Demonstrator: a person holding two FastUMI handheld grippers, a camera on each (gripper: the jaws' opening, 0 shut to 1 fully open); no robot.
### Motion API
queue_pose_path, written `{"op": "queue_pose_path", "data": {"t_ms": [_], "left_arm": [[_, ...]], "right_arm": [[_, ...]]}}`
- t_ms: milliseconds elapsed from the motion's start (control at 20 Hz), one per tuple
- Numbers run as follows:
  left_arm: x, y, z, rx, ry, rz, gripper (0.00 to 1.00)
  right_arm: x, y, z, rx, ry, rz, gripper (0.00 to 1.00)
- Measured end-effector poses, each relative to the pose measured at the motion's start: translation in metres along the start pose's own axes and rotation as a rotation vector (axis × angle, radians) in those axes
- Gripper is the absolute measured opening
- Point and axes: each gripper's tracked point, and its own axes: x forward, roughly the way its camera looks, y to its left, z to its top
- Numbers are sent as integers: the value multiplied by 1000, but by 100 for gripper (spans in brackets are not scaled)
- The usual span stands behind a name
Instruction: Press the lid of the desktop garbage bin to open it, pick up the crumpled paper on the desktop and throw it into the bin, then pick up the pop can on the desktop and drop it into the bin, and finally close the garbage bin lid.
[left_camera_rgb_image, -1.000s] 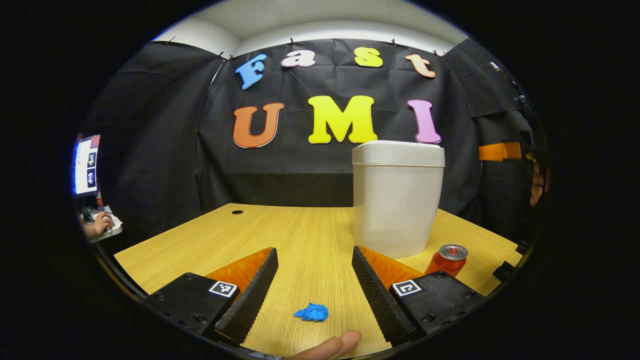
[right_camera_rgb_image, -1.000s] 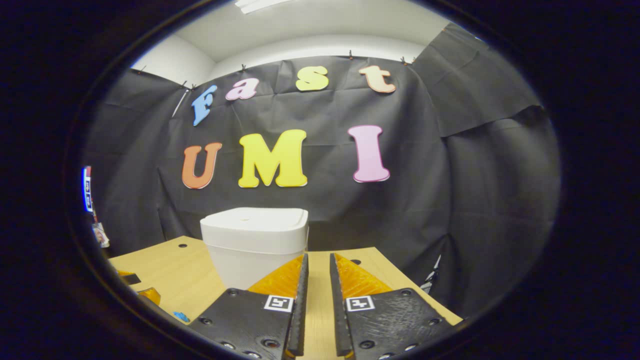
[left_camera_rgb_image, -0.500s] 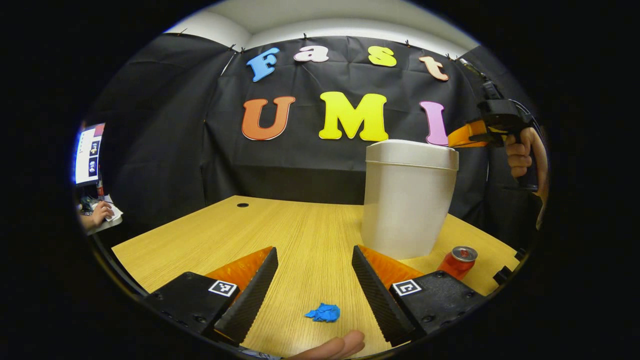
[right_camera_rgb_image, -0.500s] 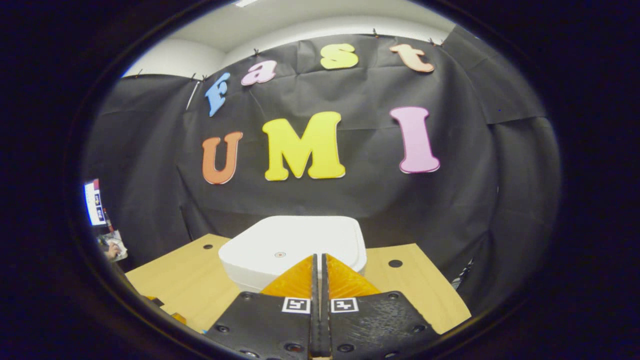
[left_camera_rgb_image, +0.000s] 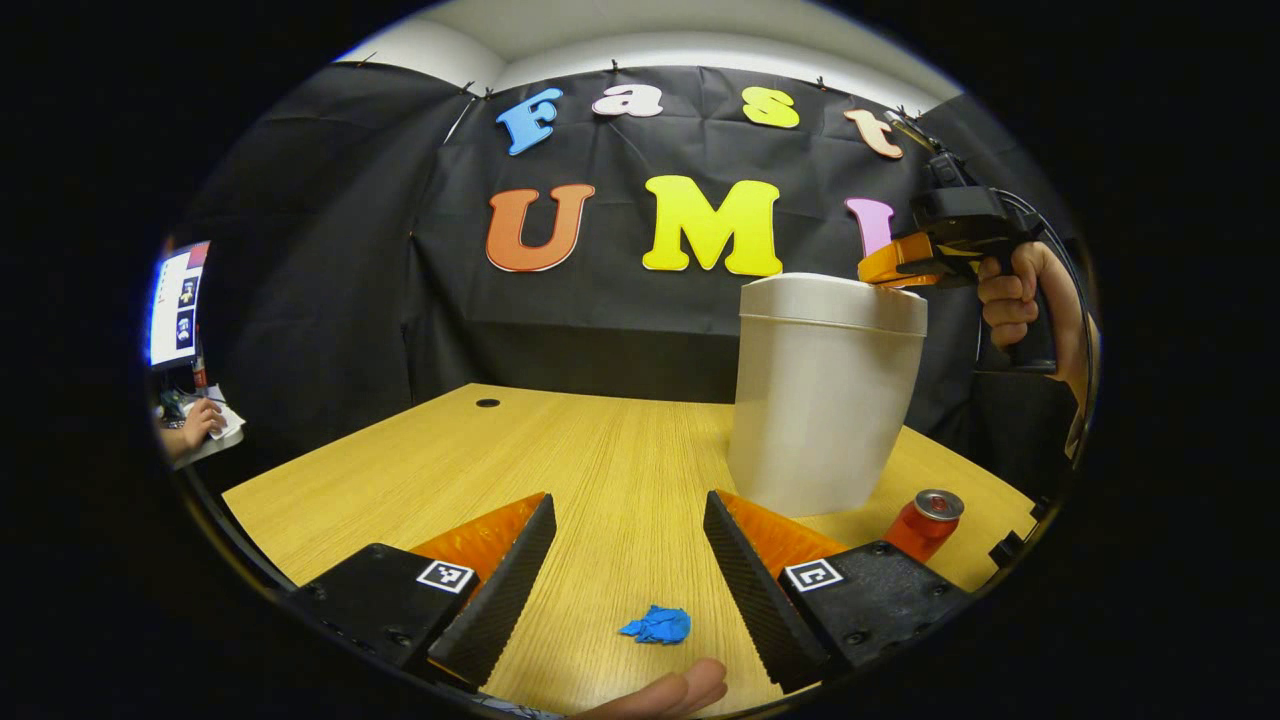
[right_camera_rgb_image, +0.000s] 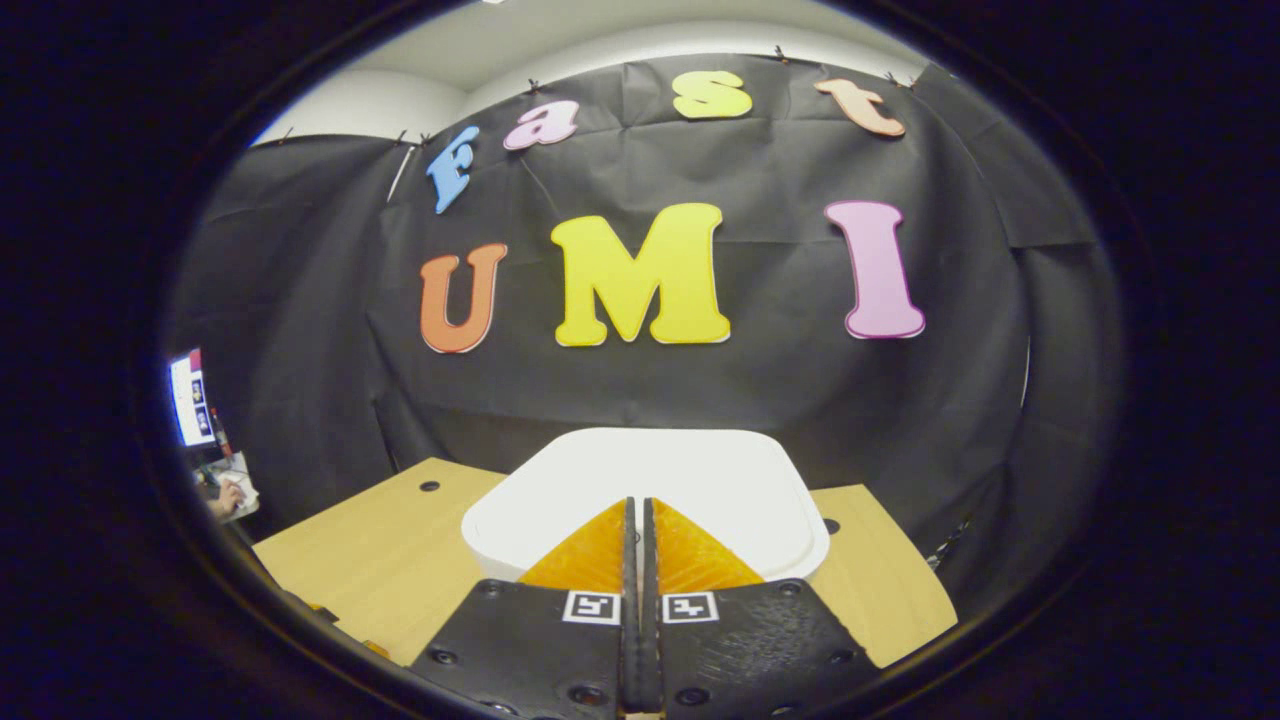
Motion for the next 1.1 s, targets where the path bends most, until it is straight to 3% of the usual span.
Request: {"op": "queue_pose_path", "data": {"t_ms": [200,350,600,850,900,950,1000,1100], "left_arm": [[0,-3,9,35,-16,5,96],[-8,-9,9,28,-8,-12,96],[-23,-15,24,55,-47,-8,96],[-38,-28,33,28,-95,-49,96],[-41,-27,33,32,-102,-48,96],[-45,-27,33,35,-111,-50,96],[-48,-28,33,35,-122,-57,96],[-50,-26,31,23,-136,-59,96]], "right_arm": [[-3,-3,-3,7,-10,-8,1],[-33,13,5,4,-107,23,1],[-89,24,-10,-77,-207,-21,1],[-137,52,-41,-33,-209,75,1],[-148,55,-46,-22,-213,85,5],[-157,54,-51,-23,-221,82,17],[-166,49,-56,-31,-230,65,42],[-181,36,-70,-55,-247,15,55]]}}
